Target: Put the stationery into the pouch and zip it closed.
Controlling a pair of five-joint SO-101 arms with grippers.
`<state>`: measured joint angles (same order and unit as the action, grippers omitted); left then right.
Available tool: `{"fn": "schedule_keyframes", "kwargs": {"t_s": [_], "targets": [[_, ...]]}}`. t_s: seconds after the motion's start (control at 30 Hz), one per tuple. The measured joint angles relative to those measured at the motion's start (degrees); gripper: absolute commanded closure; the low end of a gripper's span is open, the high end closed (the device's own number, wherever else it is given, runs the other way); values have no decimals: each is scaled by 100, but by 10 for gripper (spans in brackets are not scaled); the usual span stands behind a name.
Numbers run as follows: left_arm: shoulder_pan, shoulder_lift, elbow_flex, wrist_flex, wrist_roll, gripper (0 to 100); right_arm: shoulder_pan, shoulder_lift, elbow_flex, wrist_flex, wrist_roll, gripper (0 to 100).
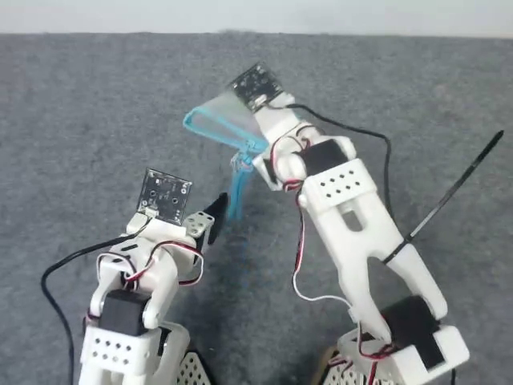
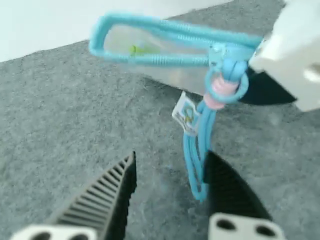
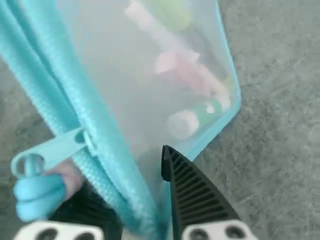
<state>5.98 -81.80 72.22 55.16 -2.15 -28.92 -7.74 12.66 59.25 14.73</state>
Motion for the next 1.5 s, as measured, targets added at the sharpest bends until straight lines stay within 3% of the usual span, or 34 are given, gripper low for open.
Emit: {"fn": "schedule_keyframes", "kwargs": {"t_s": [0.4, 0.8, 1.0, 1.5], "targets": [[554, 0, 422, -369, -70, 724, -642, -1310, 1380, 88, -9, 994], [589, 0, 536, -422, -193, 995, -703, -1776, 2189, -299, 0, 994], [141, 9, 536, -422, -624, 991, -193, -1802, 2233, -308, 202, 994], [-589, 0, 536, -431, -668, 992, 642, -1899, 2725, -519, 677, 994]]}}
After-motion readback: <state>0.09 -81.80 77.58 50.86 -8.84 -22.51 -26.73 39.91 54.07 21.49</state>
